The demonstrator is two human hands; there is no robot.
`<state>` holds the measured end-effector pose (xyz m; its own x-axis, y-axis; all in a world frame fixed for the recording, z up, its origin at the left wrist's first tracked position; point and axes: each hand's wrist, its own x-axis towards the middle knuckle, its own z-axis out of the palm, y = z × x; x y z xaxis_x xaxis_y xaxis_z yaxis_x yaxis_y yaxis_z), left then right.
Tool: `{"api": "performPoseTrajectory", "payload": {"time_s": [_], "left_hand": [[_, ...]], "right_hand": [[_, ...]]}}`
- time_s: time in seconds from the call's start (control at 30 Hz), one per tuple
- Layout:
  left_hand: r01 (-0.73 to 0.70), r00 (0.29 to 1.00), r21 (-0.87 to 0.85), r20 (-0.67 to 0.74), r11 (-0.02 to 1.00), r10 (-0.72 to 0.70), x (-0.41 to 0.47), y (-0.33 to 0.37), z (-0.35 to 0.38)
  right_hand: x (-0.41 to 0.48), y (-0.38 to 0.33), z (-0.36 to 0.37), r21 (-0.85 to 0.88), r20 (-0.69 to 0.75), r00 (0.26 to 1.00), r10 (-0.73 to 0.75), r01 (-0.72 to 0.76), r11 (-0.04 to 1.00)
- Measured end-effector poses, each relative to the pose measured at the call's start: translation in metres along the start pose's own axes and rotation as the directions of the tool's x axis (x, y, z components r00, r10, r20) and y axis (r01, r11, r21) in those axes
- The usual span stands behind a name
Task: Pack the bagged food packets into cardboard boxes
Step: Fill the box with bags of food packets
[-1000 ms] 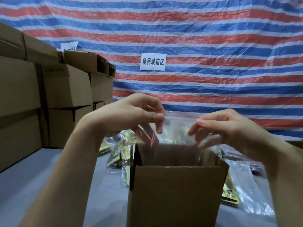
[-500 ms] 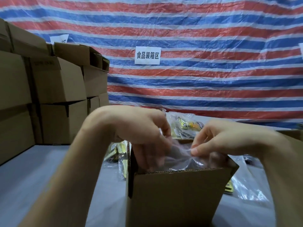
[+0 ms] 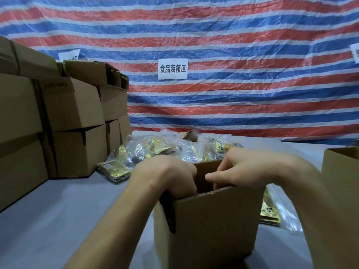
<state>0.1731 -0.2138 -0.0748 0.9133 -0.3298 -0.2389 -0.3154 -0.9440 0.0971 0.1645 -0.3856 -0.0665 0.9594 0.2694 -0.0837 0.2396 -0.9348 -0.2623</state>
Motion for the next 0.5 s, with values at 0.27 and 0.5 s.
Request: {"api": "performPoseTrajectory", "payload": {"time_s": [0.27, 0.5], "left_hand": [[-0.021, 0.998, -0.051, 0.052, 0.998, 0.024, 0.029, -0.004, -0.031], [-0.062, 0.996, -0.132, 0.063, 0.989, 0.071, 0.034, -0.018, -0.026]], "right_hand": [[-0.005, -0.003, -0.008, -0.088, 0.178, 0.983, 0.036, -0.020, 0.996], [0.005, -0.002, -0.002, -0.007, 0.299, 0.954, -0.007, 0.010, 1.000]]}}
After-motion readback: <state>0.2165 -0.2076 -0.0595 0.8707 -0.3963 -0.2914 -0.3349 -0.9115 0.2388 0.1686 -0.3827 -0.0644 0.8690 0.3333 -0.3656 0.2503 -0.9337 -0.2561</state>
